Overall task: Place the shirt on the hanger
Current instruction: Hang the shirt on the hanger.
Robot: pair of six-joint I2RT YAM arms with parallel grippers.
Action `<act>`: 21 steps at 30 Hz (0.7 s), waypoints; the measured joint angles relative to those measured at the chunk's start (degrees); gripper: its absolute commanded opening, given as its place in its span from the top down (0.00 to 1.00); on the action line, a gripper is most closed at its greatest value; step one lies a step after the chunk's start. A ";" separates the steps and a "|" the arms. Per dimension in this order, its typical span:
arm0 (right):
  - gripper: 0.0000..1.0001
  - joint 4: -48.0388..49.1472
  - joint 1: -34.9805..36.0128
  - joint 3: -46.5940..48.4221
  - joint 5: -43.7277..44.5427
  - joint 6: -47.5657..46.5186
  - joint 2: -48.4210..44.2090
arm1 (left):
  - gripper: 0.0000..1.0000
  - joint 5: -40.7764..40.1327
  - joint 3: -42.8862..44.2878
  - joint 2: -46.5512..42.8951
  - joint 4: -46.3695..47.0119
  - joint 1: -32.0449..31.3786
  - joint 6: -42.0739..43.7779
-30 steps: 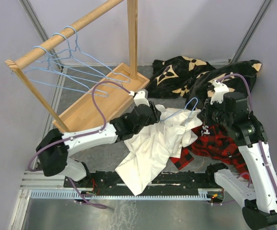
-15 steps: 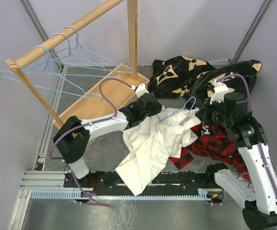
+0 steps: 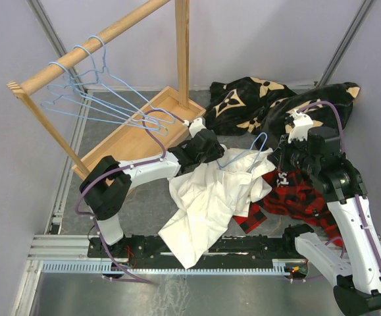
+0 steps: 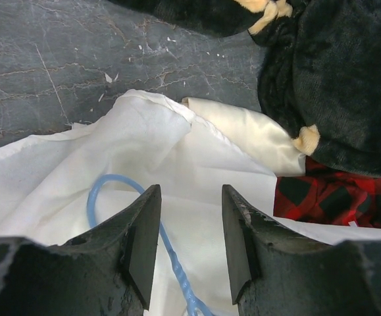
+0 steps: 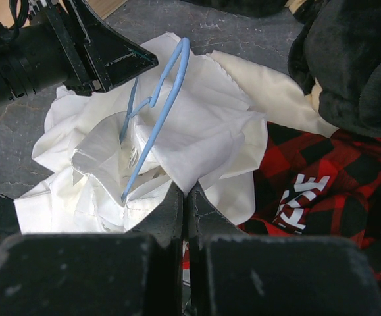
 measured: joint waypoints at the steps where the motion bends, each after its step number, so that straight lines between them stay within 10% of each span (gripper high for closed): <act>1: 1.00 0.00 0.00 0.02 0.02 0.00 0.00 | 0.51 0.04 0.13 0.15 -0.09 0.00 -0.11; 21: 1.00 0.17 0.00 -0.42 0.04 -0.04 0.00 | 0.49 -2.10 -0.07 -2.69 -2.99 0.00 -0.42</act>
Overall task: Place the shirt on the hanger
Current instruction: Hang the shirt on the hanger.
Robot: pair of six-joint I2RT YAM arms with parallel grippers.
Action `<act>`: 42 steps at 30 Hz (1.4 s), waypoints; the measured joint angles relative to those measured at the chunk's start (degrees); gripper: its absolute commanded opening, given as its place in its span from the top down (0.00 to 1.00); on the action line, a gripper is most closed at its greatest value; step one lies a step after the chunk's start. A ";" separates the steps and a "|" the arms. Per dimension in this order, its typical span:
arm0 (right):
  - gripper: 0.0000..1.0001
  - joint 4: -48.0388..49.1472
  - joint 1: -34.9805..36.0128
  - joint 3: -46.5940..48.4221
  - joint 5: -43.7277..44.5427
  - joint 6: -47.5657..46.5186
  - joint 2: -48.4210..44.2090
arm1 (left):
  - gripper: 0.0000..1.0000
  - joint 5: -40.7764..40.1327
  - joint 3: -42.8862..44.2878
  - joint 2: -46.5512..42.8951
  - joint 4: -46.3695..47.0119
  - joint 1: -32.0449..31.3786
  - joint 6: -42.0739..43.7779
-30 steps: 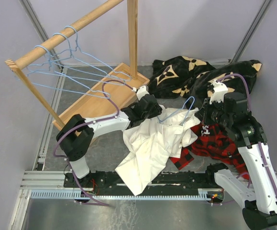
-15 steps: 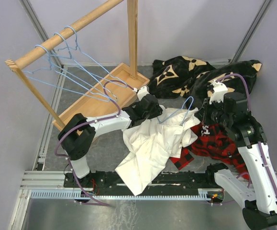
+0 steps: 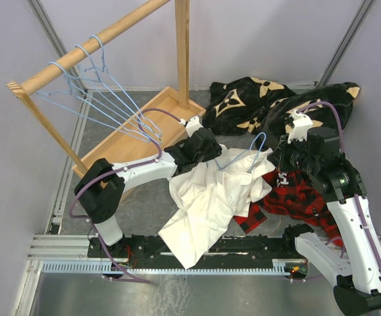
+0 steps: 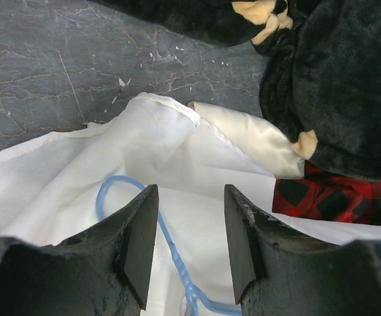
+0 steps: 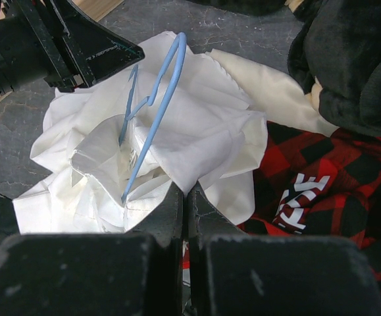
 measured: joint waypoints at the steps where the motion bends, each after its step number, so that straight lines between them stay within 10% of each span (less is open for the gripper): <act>1: 1.00 0.00 0.00 0.00 0.00 0.00 0.00 | 0.49 0.07 -0.02 0.00 0.02 0.00 -0.07; 29: 1.00 0.15 0.00 -0.55 -0.02 -0.44 0.00 | 0.51 5.68 -0.61 7.67 1.73 0.72 -2.99; 38: 1.00 0.17 0.00 -0.55 -0.24 -0.46 -0.15 | 0.94 11.63 -1.16 9.46 9.94 1.88 -3.37; 42: 1.00 0.02 0.02 -0.59 -0.70 -0.44 -0.26 | 0.97 12.76 -2.12 9.14 12.87 1.97 -3.43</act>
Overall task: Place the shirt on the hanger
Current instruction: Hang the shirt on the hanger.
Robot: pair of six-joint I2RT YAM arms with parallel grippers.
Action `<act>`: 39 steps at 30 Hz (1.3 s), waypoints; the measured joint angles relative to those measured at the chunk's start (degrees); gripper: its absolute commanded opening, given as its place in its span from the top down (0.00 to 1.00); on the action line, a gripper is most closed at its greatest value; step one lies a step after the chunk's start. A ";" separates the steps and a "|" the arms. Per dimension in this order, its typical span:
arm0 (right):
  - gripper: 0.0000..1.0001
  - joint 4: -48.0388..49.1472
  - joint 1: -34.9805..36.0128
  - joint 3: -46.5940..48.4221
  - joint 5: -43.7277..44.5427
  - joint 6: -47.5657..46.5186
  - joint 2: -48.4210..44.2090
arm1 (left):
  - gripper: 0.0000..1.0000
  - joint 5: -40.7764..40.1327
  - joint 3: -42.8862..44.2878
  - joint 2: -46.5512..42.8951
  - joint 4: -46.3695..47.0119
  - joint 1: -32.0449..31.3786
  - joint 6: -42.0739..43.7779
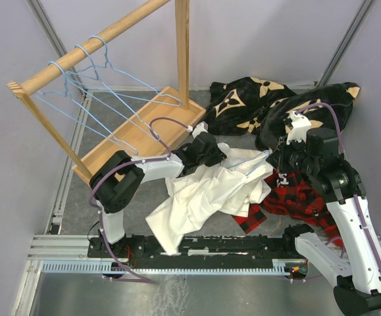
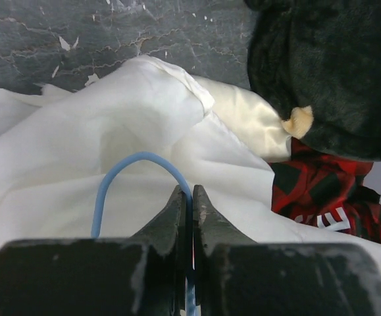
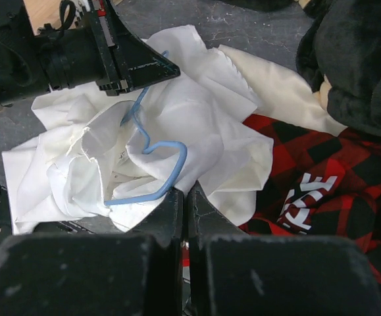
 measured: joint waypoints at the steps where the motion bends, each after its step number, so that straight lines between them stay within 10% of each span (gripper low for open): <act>1: 1.00 0.02 0.04 -0.07 -0.02 0.00 -0.07 | 0.97 -0.09 -0.42 -0.44 0.42 0.02 0.07; 39: 1.00 -9.66 0.74 3.74 10.51 0.68 2.91 | 0.97 -24.44 -21.90 -44.89 5.44 -7.15 21.03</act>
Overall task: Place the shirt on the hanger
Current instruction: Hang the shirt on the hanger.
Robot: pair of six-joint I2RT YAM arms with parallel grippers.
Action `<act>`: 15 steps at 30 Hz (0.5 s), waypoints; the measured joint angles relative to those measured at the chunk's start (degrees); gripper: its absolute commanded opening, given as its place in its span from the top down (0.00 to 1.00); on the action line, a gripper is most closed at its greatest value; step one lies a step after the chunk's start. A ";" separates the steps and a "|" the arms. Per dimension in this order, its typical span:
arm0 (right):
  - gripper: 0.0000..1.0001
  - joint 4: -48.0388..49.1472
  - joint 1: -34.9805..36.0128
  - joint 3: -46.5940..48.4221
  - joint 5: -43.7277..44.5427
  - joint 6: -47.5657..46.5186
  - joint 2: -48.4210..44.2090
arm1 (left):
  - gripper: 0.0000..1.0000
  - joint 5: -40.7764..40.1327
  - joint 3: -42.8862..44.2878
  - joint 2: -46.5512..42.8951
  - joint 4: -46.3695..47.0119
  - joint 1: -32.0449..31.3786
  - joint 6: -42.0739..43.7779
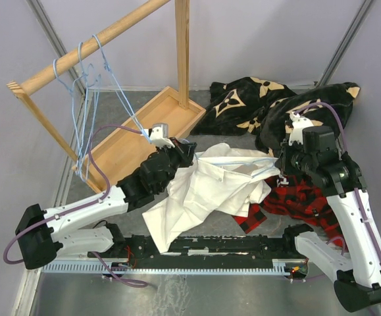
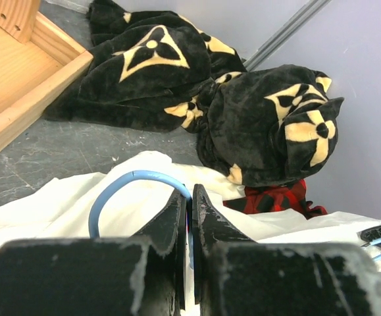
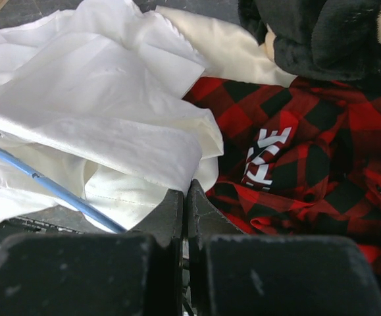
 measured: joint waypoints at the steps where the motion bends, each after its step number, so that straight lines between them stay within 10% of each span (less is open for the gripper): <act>1: 1.00 -1.14 0.00 0.83 -0.66 -0.22 0.70 | 0.97 -1.27 -0.31 -0.46 -0.04 -0.59 0.31; 15: 1.00 -13.03 0.00 13.51 -1.92 -1.25 6.16 | 0.97 -23.67 1.95 1.42 -0.48 -15.65 9.11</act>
